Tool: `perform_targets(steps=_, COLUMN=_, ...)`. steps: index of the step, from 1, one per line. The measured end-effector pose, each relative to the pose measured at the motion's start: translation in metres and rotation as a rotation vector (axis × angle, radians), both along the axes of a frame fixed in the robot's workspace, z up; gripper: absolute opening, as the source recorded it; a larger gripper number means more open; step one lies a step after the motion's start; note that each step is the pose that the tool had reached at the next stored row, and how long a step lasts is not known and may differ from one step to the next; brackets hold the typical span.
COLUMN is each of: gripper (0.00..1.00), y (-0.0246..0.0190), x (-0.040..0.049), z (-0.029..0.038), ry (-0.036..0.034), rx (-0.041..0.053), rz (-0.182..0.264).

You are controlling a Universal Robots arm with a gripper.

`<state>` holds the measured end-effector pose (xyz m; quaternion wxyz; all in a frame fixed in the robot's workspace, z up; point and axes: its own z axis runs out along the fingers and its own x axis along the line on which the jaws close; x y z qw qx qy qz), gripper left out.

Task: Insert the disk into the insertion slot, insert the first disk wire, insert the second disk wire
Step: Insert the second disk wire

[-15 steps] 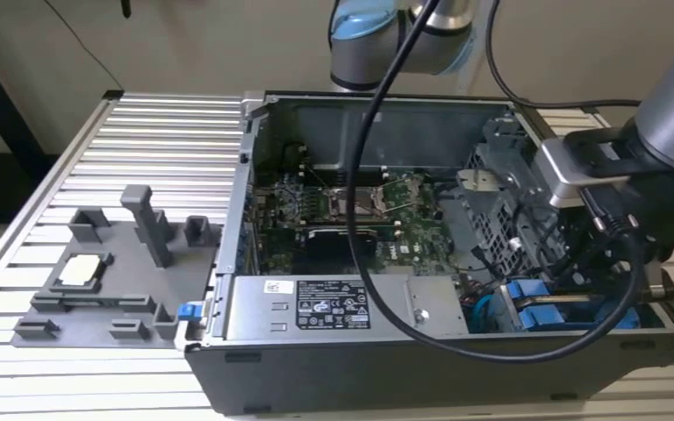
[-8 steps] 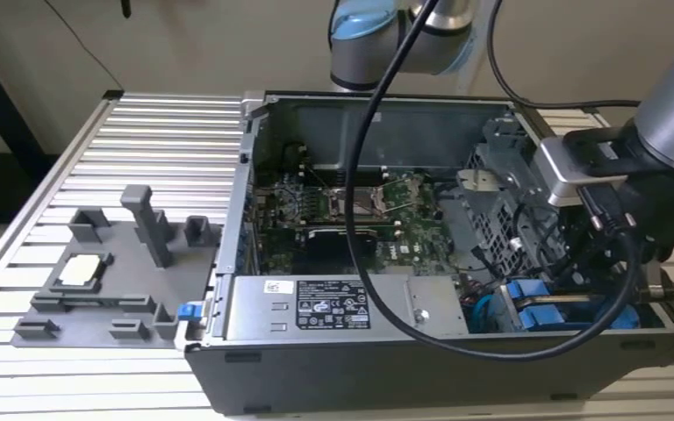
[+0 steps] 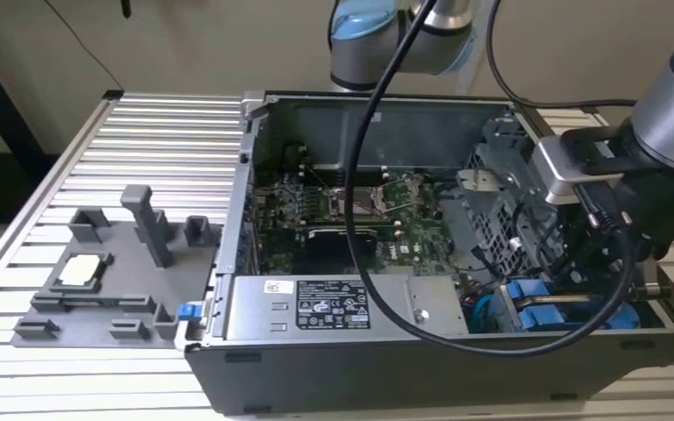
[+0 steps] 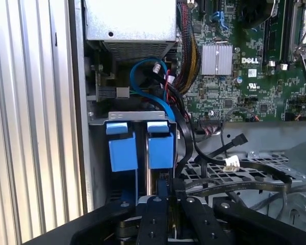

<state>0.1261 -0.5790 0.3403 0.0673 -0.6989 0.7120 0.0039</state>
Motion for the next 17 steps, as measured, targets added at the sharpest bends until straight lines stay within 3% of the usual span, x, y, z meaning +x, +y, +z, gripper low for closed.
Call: perform_targets(steps=17, gripper=0.16, y=0.0, x=0.0009, z=-0.0062, ry=0.0, rx=-0.0002, rz=0.0)
